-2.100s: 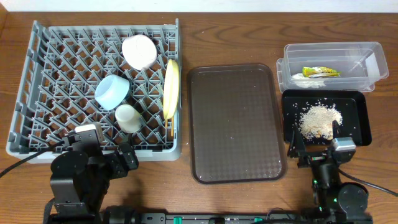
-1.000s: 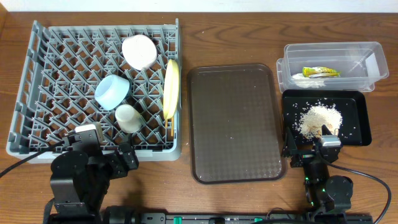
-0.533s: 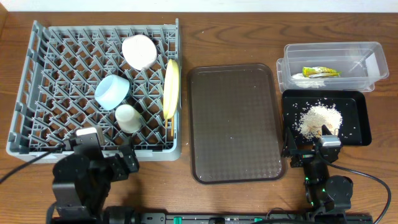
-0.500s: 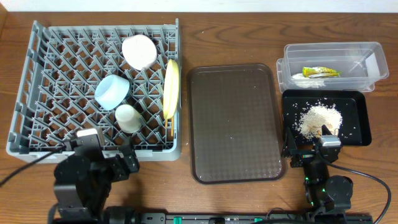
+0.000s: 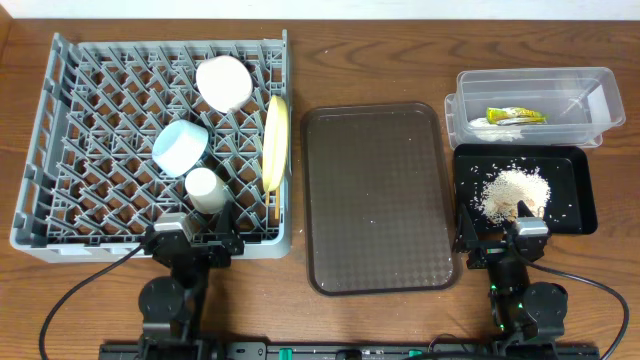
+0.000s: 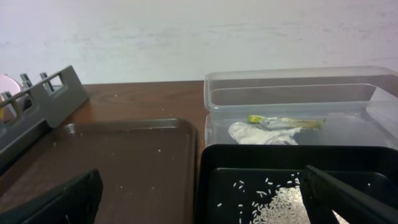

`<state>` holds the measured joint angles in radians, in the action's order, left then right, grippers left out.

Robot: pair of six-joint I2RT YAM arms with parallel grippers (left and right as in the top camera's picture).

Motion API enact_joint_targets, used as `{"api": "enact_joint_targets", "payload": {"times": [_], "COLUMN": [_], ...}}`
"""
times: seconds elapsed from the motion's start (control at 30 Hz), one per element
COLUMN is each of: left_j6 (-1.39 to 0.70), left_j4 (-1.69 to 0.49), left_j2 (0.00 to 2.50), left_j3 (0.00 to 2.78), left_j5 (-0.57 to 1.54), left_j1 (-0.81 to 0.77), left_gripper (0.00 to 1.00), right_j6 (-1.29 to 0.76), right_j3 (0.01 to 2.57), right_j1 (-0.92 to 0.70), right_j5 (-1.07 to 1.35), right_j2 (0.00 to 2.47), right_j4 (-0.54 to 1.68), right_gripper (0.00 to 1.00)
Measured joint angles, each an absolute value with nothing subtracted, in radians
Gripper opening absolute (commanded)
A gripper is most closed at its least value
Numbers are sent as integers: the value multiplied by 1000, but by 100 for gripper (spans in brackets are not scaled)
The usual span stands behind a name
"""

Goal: Sort waste into correct bins and load items into the dishwasher rack

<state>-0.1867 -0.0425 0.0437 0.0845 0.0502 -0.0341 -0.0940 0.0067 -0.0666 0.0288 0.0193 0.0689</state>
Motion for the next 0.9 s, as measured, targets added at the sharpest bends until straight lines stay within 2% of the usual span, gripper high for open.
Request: {"api": "enact_joint_targets", "payload": {"times": [0.1,0.17,0.37,0.9], "left_j6": [-187,-187,-187,-187], "left_j4": [97,113,-10,-25], "left_j2": [34,25,12,10], "left_j3": [28,13,12,18], "left_j5": [18,-6,-33,1], "left_j1": [-34,-34,-34,-35], "left_gripper": [98,98,98,98], "right_j6": [-94,-94,-94,-94], "right_j3": [7,7,7,7], "right_j1": [-67,-67,-67,-67], "right_j5": [28,28,28,28], "right_j2": [19,19,19,19], "right_j4": [70,69,68,69], "right_gripper": [99,99,99,99]}}
